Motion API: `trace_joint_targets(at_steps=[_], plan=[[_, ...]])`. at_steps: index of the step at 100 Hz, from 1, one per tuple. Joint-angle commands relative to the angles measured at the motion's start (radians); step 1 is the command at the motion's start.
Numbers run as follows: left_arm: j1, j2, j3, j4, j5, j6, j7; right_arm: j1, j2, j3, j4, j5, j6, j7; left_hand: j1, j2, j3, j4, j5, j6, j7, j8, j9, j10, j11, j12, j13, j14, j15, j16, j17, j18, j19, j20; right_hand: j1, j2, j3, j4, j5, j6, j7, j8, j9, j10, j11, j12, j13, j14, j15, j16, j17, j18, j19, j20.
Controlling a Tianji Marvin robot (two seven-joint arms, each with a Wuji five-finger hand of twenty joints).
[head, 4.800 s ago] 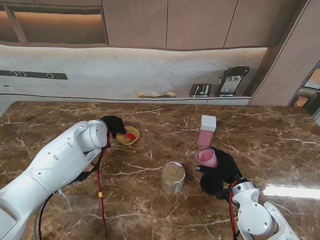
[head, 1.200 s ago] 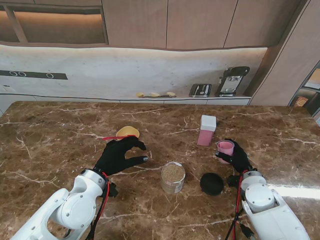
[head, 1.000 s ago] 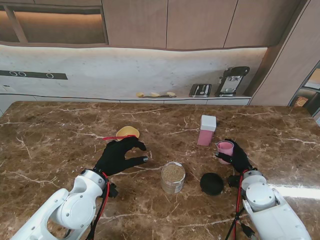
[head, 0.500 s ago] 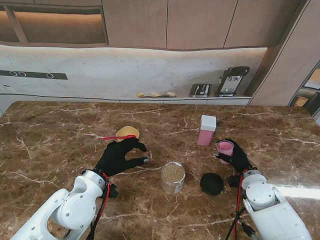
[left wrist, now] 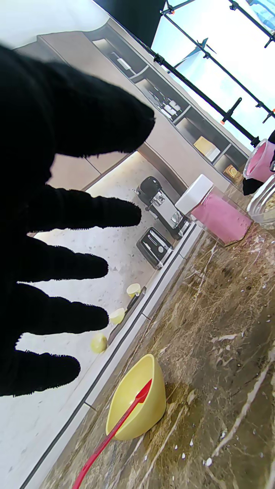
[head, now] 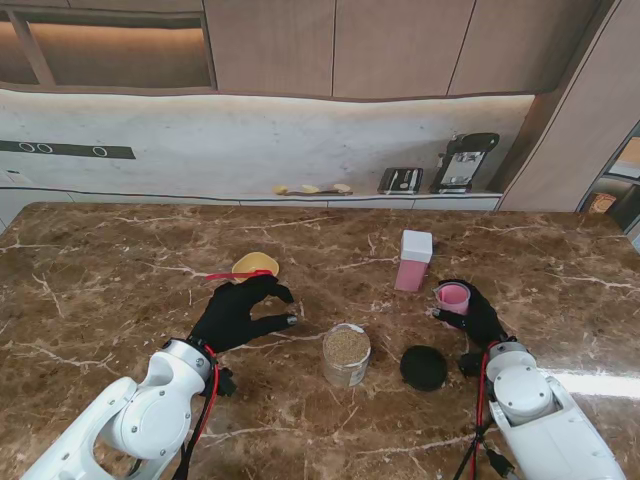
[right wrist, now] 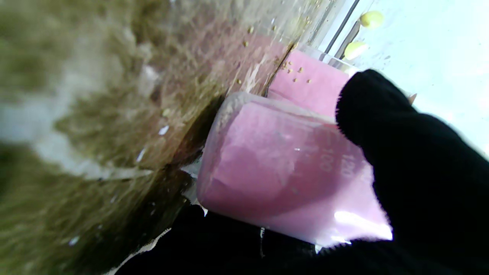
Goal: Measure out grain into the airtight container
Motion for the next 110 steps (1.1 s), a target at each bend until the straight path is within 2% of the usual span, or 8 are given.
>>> trace_joint_targets(at_steps=[1, 27, 46, 56, 83, 110], plan=[[0.006, 0.001, 0.002, 0.001, 0.001, -0.003, -0.004, -0.030, 0.004, 0.005, 0.034, 0.004, 0.019, 0.006, 0.009, 0.037, -0.031, 0.031, -0.023, 0.004, -0.018, 0.004, -0.035, -0.006, -0.014, -0.010, -0.034, -0.042, -0.023, 0.000, -0.001, 0.001, 0.017, 0.018, 0.013, 0.011, 0.039, 0.052, -0.012, -0.005, -0.023, 0.007, -0.022, 0.038, -0.016, -0.008, -0.025, 0.103, 0.009, 0.021, -0.002, 0.247, 0.069, 0.030], [0.010, 0.003, -0.007, -0.009, 0.010, -0.011, -0.006, -0.045, 0.005, 0.021, 0.027, -0.002, 0.014, 0.000, 0.009, 0.036, -0.031, 0.031, -0.027, 0.008, -0.021, 0.002, -0.035, -0.006, -0.014, -0.011, -0.032, -0.040, -0.023, 0.000, -0.001, 0.003, 0.025, 0.015, 0.018, -0.048, 0.027, 0.042, -0.070, 0.051, -0.070, -0.007, -0.014, 0.048, -0.018, -0.008, -0.027, 0.116, 0.016, 0.046, -0.009, 0.258, 0.082, 0.045], [0.010, 0.003, -0.006, -0.011, 0.006, -0.011, -0.009, -0.058, 0.010, 0.037, 0.009, -0.017, 0.008, 0.002, 0.008, 0.036, -0.031, 0.032, -0.024, 0.014, -0.020, 0.002, -0.032, -0.004, -0.013, -0.010, -0.030, -0.040, -0.022, 0.000, -0.001, 0.005, 0.030, 0.012, -0.004, -0.173, 0.082, 0.007, -0.122, 0.112, -0.148, -0.032, -0.011, 0.057, -0.021, -0.005, -0.028, 0.129, 0.029, 0.093, -0.019, 0.268, 0.108, 0.081], [0.010, 0.004, -0.006, -0.011, 0.008, -0.015, -0.011, -0.067, 0.014, 0.046, -0.006, -0.028, 0.009, 0.008, 0.007, 0.035, -0.031, 0.032, -0.026, 0.013, -0.022, 0.001, -0.031, -0.005, -0.014, -0.011, -0.030, -0.039, -0.022, 0.000, -0.002, 0.007, 0.032, 0.011, -0.022, -0.207, 0.106, -0.005, -0.144, 0.127, -0.172, -0.038, -0.016, 0.059, -0.020, -0.004, -0.025, 0.134, 0.036, 0.098, -0.021, 0.270, 0.113, 0.090], [0.010, 0.005, -0.009, -0.011, 0.011, -0.022, -0.015, -0.086, 0.020, 0.073, -0.052, -0.058, -0.014, 0.001, -0.004, 0.033, -0.034, 0.032, -0.043, 0.017, -0.031, -0.003, -0.032, -0.008, -0.014, -0.011, -0.030, -0.041, -0.022, 0.000, -0.003, 0.012, 0.035, 0.006, -0.065, -0.239, 0.127, -0.020, -0.207, 0.109, -0.231, -0.052, -0.033, 0.059, -0.023, -0.006, -0.022, 0.143, 0.054, 0.096, -0.022, 0.266, 0.118, 0.101], [0.016, 0.005, -0.013, -0.011, 0.016, -0.031, -0.009, -0.104, 0.024, 0.123, -0.112, -0.104, -0.067, -0.032, -0.014, 0.022, -0.033, 0.033, -0.055, 0.016, -0.037, -0.007, -0.031, -0.008, -0.015, -0.009, -0.029, -0.043, -0.025, -0.002, -0.006, 0.010, 0.029, -0.002, -0.107, -0.245, 0.146, -0.033, -0.212, 0.062, -0.300, -0.045, -0.083, 0.058, -0.080, -0.050, -0.030, 0.132, -0.006, 0.037, -0.018, 0.246, 0.103, 0.096]])
